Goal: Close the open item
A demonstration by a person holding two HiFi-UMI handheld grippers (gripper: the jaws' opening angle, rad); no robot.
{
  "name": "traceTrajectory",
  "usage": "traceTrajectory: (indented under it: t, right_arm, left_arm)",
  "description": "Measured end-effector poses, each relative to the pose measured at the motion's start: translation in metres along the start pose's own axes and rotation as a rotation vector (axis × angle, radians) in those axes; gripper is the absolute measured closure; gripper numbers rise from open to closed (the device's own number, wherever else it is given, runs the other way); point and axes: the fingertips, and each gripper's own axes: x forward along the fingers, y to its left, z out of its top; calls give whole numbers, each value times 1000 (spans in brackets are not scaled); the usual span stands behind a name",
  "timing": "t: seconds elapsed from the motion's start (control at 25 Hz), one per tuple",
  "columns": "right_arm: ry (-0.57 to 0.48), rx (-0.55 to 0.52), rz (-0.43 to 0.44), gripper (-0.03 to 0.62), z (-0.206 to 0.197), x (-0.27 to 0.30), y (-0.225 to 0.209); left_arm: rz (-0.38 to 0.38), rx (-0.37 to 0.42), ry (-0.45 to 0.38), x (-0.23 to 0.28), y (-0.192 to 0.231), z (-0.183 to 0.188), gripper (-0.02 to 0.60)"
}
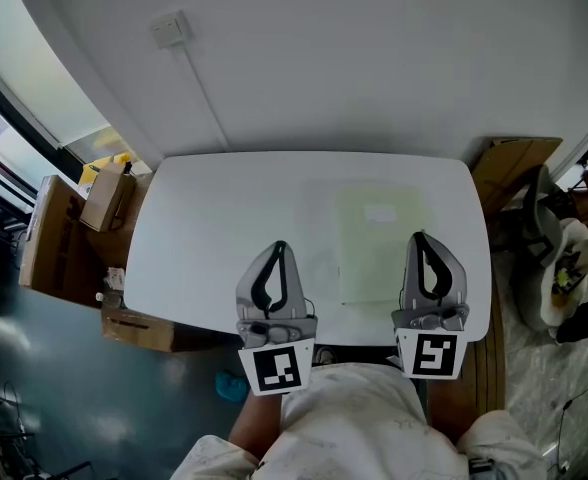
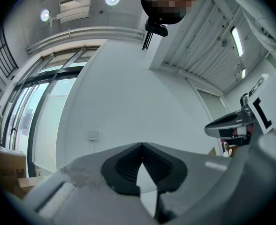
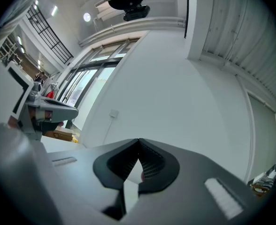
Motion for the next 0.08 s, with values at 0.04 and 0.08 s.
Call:
traceTrajectory:
  t: [0.04, 0.08]
  right_arm:
    - [4, -3, 1, 592, -1, 0, 0]
    - [7, -7, 2, 592, -1, 1, 0]
  left_arm:
    - [-1, -3, 2, 1, 0, 0, 580]
    - [-2, -6, 4, 2, 0, -1, 580]
